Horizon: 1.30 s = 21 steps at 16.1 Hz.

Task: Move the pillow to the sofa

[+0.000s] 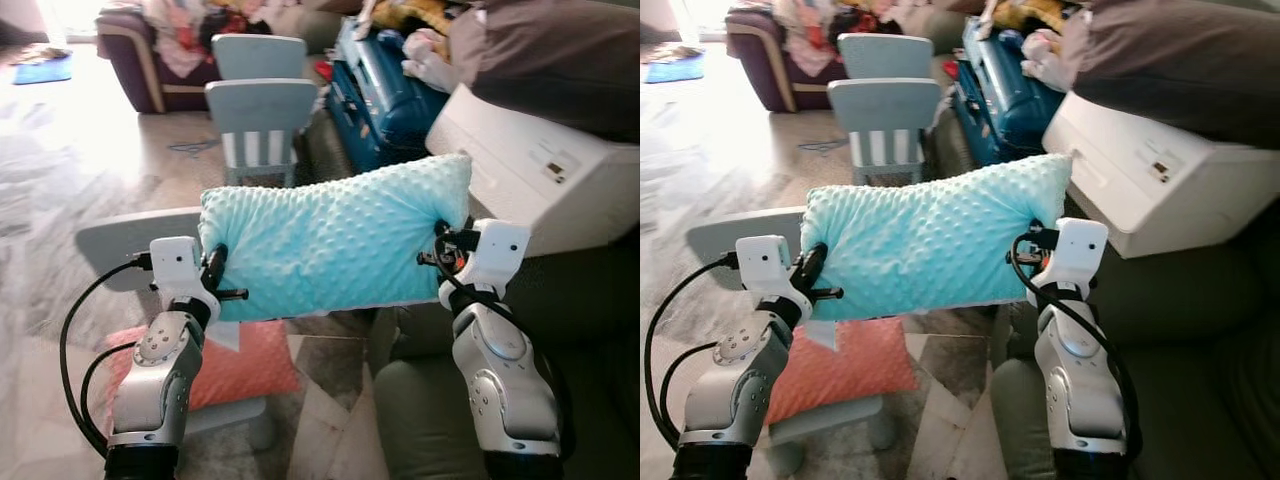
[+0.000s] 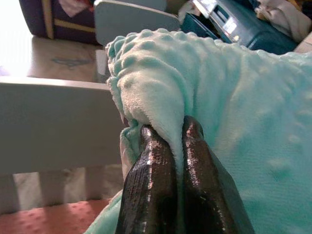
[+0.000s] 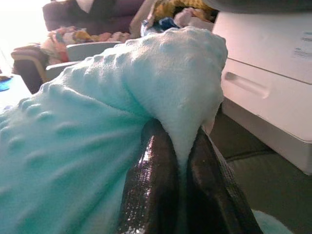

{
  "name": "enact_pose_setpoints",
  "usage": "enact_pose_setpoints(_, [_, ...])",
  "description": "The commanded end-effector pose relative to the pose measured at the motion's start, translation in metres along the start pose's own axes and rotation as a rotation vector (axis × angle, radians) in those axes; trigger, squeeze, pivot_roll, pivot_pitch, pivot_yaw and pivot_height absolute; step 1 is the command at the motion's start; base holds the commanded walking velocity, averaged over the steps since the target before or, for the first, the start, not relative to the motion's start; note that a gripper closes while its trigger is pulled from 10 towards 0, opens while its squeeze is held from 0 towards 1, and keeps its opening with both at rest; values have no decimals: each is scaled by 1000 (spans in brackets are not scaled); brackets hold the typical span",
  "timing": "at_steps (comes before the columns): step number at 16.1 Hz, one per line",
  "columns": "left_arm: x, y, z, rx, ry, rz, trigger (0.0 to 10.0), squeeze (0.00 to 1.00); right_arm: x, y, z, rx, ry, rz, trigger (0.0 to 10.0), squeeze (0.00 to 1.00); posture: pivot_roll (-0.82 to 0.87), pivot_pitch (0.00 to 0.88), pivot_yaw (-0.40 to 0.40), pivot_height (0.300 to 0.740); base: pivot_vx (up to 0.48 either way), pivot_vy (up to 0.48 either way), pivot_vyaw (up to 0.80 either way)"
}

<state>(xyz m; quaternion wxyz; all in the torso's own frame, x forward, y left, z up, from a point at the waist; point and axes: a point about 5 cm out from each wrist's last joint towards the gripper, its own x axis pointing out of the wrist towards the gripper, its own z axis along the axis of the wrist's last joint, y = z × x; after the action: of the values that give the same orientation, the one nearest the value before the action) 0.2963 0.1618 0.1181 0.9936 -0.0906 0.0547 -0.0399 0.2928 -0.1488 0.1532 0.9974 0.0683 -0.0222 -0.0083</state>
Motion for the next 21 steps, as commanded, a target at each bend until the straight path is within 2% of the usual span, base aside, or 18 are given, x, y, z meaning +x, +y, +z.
enact_pose_setpoints(1, [-2,-6,4,-3,-18,-38,10000,0,-1,1,7,-3,-24,4,10000,0,-75,95,-65,740,0,0,0])
enact_pose_setpoints(16, [-5,-12,3,-33,-7,-74,10000,0,-5,-2,4,-16,-3,4,10000,0,-78,100,-69,740,0,0,0])
enact_pose_setpoints(21, [-4,-11,2,-37,0,-78,10000,0,-4,-2,4,-19,-3,6,10000,0,-76,91,-70,740,0,406,0])
